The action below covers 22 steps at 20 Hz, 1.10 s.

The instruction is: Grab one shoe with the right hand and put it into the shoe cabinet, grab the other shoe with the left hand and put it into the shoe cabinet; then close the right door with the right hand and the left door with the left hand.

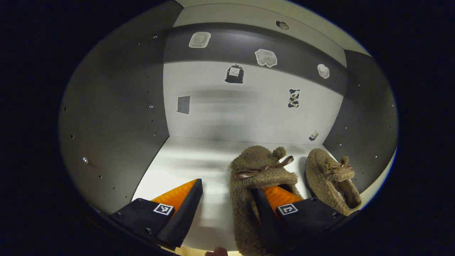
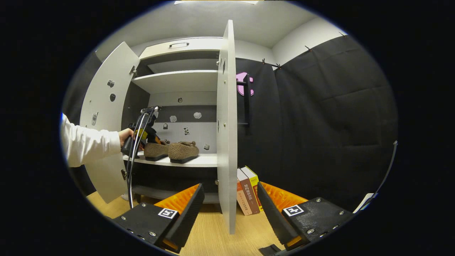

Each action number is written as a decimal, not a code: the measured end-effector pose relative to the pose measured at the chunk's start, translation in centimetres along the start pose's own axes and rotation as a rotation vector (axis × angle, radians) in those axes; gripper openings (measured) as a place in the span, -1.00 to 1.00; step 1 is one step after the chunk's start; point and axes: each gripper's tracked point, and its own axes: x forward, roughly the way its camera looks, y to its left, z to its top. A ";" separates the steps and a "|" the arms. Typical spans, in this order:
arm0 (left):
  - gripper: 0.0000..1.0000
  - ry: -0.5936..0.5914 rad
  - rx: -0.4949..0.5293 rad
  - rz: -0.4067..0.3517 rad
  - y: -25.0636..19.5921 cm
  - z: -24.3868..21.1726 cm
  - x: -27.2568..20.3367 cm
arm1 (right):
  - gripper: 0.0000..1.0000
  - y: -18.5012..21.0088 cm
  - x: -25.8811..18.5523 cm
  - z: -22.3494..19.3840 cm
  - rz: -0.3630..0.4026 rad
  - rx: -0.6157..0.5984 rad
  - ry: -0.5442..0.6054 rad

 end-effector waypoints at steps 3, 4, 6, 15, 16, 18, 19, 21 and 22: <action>0.94 -0.045 0.012 -0.011 -0.6 1.3 -2.9 | 0.85 0.2 -0.1 0.1 0.015 -0.003 -0.009; 0.93 -0.070 0.015 -0.020 -0.9 1.7 -4.2 | 0.85 0.3 -0.2 0.2 0.019 -0.005 -0.012; 0.94 -0.157 0.016 -0.050 -1.7 3.2 -7.2 | 0.85 0.8 -0.4 0.3 0.036 0.004 -0.016; 0.93 -0.411 0.063 -0.128 -3.6 2.9 -23.0 | 0.85 4.9 -0.9 0.1 0.163 0.020 -0.013; 0.90 -0.437 0.055 -0.129 -3.3 2.4 -24.4 | 0.85 5.3 -1.0 0.2 0.177 0.024 -0.014; 0.92 -0.474 0.050 -0.126 -2.7 1.0 -26.5 | 0.85 6.1 -0.9 0.4 0.200 0.033 -0.016; 0.92 -0.486 0.050 -0.117 -2.2 0.1 -27.5 | 0.85 6.6 -0.8 0.4 0.213 0.039 -0.018; 0.92 -0.512 0.042 -0.104 -1.7 -1.8 -29.5 | 0.85 7.1 -0.7 0.5 0.229 0.043 -0.021; 0.90 -0.524 0.035 -0.103 -1.4 -2.9 -30.4 | 0.85 7.3 -0.7 0.5 0.235 0.044 -0.023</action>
